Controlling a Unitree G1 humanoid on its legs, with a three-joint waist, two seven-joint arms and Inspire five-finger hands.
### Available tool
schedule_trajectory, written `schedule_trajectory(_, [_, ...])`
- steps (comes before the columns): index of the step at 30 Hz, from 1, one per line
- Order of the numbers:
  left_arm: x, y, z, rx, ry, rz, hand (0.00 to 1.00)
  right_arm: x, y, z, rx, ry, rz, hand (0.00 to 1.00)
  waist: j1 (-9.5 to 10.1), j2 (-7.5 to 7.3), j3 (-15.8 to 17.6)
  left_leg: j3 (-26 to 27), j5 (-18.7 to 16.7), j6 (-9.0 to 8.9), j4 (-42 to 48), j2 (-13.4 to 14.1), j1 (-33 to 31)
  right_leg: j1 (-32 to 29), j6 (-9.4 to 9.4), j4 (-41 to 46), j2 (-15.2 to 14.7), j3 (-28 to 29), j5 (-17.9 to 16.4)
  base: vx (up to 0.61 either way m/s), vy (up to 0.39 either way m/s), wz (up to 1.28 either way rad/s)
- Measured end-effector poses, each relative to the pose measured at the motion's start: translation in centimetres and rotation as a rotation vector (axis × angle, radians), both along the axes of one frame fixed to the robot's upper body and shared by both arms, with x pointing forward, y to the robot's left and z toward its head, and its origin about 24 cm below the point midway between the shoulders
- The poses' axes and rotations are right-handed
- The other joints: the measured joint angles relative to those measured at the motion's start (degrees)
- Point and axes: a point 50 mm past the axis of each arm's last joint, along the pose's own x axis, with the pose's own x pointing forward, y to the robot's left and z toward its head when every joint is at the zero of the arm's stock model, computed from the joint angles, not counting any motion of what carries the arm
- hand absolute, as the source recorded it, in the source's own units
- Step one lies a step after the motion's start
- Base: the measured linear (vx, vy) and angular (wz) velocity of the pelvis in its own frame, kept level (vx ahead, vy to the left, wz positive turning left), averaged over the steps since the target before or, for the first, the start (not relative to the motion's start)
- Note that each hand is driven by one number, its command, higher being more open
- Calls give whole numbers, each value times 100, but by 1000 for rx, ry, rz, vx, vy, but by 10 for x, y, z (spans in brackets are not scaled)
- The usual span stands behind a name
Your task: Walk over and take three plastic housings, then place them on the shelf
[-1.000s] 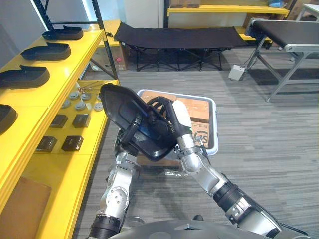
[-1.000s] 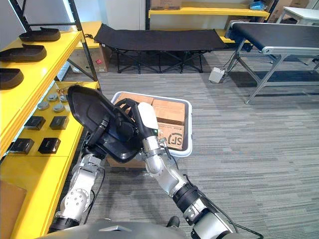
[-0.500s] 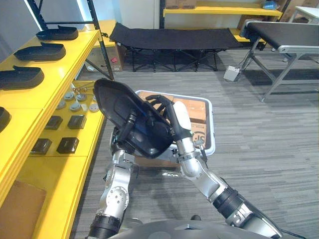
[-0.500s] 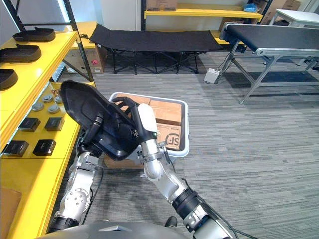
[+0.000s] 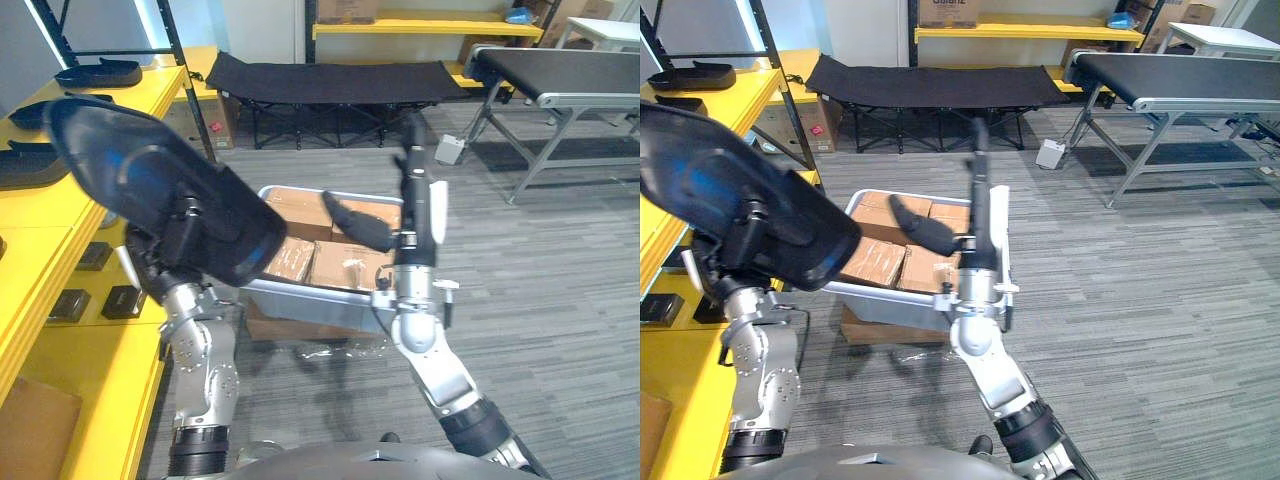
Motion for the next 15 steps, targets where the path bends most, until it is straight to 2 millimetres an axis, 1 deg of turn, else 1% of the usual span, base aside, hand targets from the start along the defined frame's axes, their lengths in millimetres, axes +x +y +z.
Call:
schedule_trajectory(2, [-6, 4, 4, 73, 11, 65, 0, -2, -15, -7, 31, 48, -12, 100, -19, 15, 13, 23, -3, -18, -3, 2, -2, -1, 5, 0, 3, 18, -4, 47, 45, -7])
schedule_trajectory(4, [-13, 7, 9, 134, 8, 99, 0, -4, -23, -14, 61, 98, 42, 100, -69, 49, 34, 85, -3, -28, -1, 1, -1, -37, 21, 2, 5, 78, 35, 55, 47, -15])
schedule_trajectory(5, [-15, 6, 14, 157, -16, 85, 0, -7, -27, -21, 71, 141, 113, 100, -79, 76, 51, 135, -7, -27, -4, -3, -2, -69, 52, 24, 5, 132, 63, 61, 46, -14])
schedule_trajectory(6, [-15, 6, 16, 165, -25, 74, 0, -8, -29, -24, 70, 158, 135, 100, -97, 83, 56, 144, -8, -26, -9, -5, -3, -74, 58, 31, 4, 139, 69, 61, 44, -10])
schedule_trajectory(9, [-13, 2, 19, 238, -36, -18, 0, -17, -30, -39, 104, 257, 251, 100, -176, 95, 64, 169, -35, -17, -17, -10, 2, -79, 68, 32, 2, 156, 76, 36, 40, -3])
schedule_trajectory(11, [-15, 1, 15, 267, -22, -86, 0, -21, -33, -49, 116, 329, 273, 100, -223, 105, 73, 218, -69, -9, -5, -17, 13, -91, 75, 31, -1, 207, 81, 6, 41, -9])
schedule_trajectory(12, [-16, 1, 14, 267, -20, -110, 0, -22, -34, -52, 122, 352, 274, 100, -227, 111, 82, 241, -82, -10, 4, -18, 15, -97, 77, 31, -2, 226, 82, -8, 54, -13])
schedule_trajectory(14, [-21, 4, 7, 212, -40, -225, 0, -27, -42, -67, 130, 442, 260, 100, -269, 131, 100, 291, -101, -4, 7, -21, 2, -139, 80, 30, -3, 274, 82, -13, 44, -12])
schedule_trajectory(15, [-22, 4, 6, 200, -45, -244, 0, -27, -44, -72, 131, 466, 249, 100, -270, 133, 101, 305, -102, -3, 7, -22, -2, -161, 81, 30, -3, 283, 83, -5, 26, -10])
